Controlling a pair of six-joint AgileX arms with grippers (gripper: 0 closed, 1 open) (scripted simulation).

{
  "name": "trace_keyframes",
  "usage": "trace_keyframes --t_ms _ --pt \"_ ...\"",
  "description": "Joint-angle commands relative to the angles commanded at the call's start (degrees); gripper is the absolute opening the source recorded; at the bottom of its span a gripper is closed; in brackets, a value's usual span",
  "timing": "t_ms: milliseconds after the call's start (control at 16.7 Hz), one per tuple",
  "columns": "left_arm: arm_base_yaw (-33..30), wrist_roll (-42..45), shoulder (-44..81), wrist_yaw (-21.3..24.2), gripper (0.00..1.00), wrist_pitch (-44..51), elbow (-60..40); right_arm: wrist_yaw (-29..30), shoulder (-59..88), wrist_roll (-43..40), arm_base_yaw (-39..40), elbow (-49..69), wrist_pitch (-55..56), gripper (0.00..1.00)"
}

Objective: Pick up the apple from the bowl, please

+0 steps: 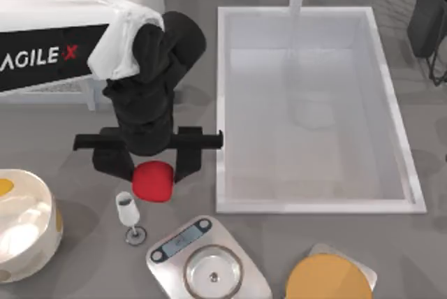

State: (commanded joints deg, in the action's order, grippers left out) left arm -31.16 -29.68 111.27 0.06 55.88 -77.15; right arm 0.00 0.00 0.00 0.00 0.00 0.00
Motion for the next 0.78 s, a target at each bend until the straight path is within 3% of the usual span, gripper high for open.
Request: trace_keyframes --t_ms 420,780 --pt "0.0 0.0 0.0 0.0 0.98 0.0 0.0 0.0 0.0 0.0 0.0 0.0 0.0 1.00" --pt "0.0 0.0 0.0 0.0 1.00 0.0 0.0 0.0 0.0 0.0 0.0 0.0 0.0 1.00"
